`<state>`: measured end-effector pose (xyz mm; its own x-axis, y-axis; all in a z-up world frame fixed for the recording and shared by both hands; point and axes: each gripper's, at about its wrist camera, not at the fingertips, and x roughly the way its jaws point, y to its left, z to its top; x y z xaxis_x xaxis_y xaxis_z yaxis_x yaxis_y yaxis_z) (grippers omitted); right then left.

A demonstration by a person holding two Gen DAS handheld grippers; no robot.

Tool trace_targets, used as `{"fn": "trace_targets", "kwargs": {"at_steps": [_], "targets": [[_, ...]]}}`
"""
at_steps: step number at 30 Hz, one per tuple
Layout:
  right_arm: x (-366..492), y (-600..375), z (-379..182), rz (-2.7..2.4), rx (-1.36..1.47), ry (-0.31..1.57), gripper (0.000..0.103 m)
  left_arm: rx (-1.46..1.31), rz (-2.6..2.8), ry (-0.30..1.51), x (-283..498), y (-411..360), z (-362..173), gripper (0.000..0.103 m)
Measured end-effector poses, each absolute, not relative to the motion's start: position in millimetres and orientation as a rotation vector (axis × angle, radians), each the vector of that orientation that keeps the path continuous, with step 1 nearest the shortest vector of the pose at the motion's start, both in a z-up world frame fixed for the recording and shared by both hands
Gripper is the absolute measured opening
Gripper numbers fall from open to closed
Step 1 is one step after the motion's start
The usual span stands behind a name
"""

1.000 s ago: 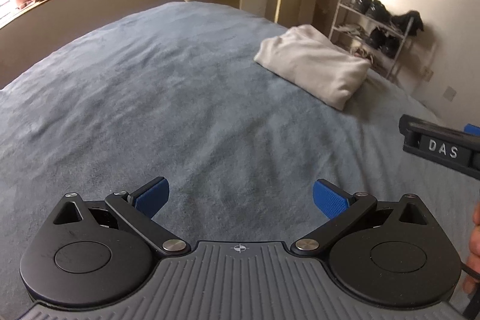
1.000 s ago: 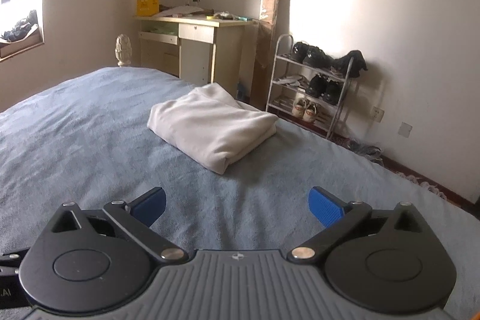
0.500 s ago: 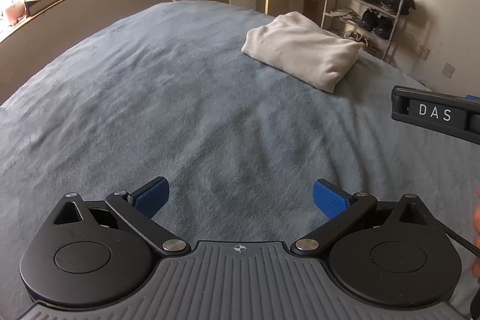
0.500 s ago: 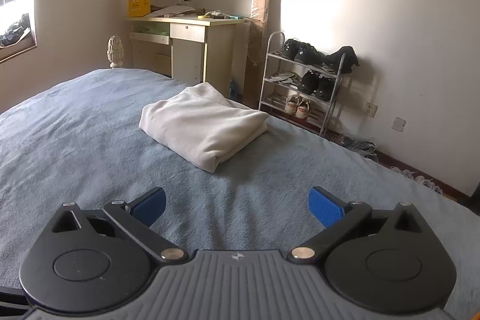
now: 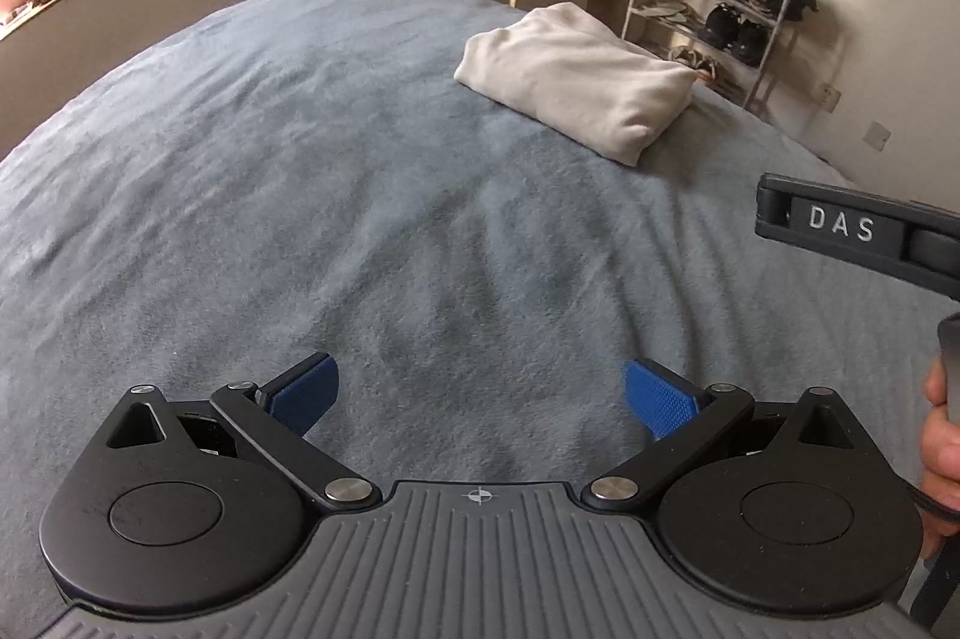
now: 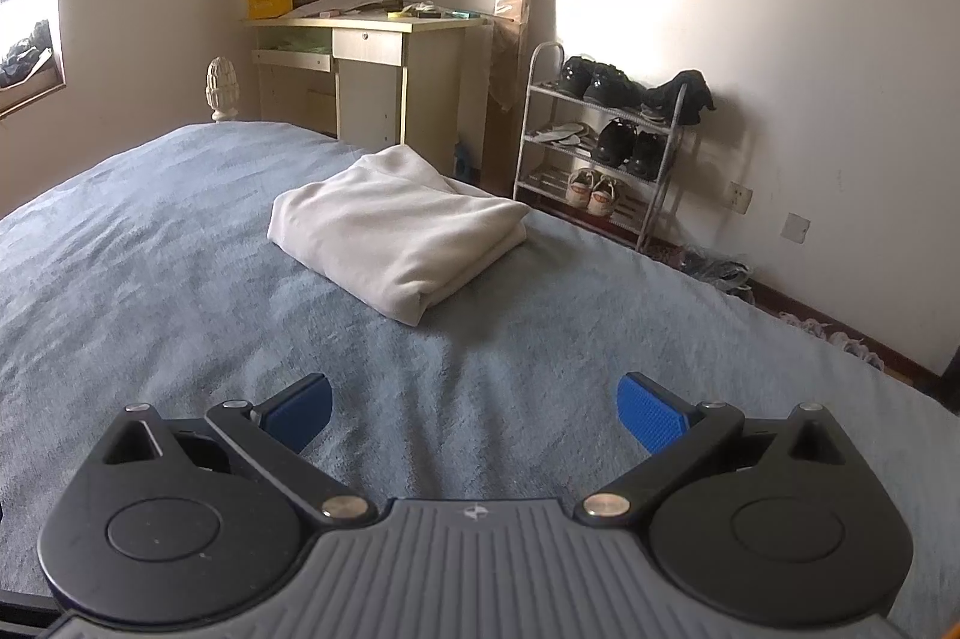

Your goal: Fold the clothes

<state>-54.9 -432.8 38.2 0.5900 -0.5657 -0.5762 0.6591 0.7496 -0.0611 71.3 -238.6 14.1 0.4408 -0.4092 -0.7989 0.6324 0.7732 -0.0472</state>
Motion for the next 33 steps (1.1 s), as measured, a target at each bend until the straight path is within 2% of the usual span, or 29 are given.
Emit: {"fn": "trace_targets", "kwargs": {"at_steps": [10, 21, 23, 27, 31, 33], "targets": [[-46, -466, 29, -0.603, 0.136, 0.536, 0.103, 0.247, -0.672, 0.886, 71, -232, 11, 0.103], [-12, -531, -10, -0.567, 0.262, 0.595, 0.103, 0.214, -0.645, 0.873, 91, -236, 5, 0.103], [-6, -554, -18, -0.573, 0.383, 0.615, 0.099, 0.210, -0.650, 0.881, 92, -237, 2, 0.103], [7, -611, -38, -0.452, 0.839, 0.608, 0.083, 0.208, -0.655, 0.901, 94, -237, -2, 0.103], [32, -633, -55, -0.351, 0.946, 0.581, 0.081, 0.205, -0.656, 0.899, 94, -235, -2, 0.103], [46, -640, -63, -0.289, 0.989, 0.571, 0.075, 0.204, -0.652, 0.899, 95, -234, -2, 0.103]]}}
